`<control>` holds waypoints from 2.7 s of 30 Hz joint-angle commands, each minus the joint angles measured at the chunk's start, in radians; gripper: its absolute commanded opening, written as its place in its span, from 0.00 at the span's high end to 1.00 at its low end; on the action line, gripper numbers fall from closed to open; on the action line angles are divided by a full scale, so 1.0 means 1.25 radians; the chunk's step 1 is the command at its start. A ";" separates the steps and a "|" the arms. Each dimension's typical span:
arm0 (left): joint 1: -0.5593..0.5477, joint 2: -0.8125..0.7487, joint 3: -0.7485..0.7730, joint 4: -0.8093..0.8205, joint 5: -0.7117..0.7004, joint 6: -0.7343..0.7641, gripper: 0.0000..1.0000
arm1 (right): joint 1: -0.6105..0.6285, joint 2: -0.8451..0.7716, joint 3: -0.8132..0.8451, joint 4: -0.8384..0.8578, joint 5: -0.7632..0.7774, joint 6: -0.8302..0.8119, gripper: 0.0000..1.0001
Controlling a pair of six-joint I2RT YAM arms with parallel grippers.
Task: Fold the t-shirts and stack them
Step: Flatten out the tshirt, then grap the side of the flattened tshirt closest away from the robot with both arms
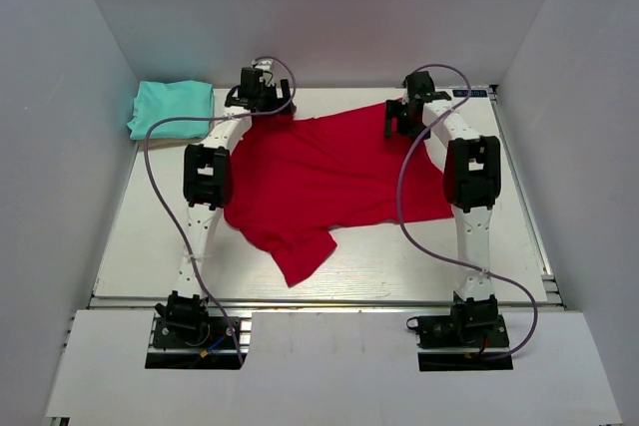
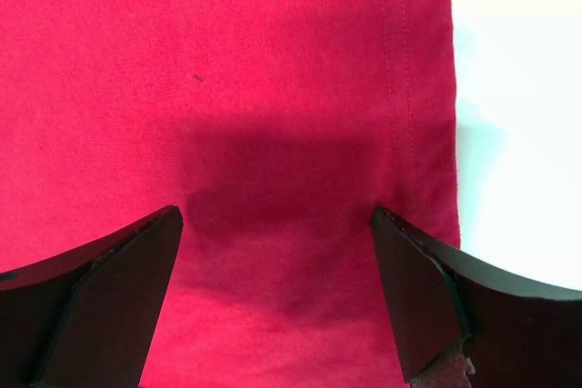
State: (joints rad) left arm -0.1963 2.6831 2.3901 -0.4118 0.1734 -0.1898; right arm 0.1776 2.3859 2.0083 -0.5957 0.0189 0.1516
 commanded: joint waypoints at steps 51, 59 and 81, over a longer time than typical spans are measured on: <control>-0.261 -1.308 -1.410 -0.195 -0.029 -0.326 0.05 | -0.097 -0.899 -0.949 0.283 0.222 0.304 0.10; -0.299 -1.191 -1.427 -0.076 -0.028 -0.301 0.25 | -0.109 -0.860 -0.975 0.291 0.197 0.319 0.10; -0.336 -0.981 -1.368 -0.022 -0.060 -0.241 1.00 | -0.132 -0.817 -1.038 0.284 0.169 0.292 0.18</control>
State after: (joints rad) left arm -0.6064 1.4624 0.7025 -0.3874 0.0864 -0.5121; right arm 0.0189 1.3518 0.7181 -0.2428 0.2031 0.5194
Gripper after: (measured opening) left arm 0.019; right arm 0.827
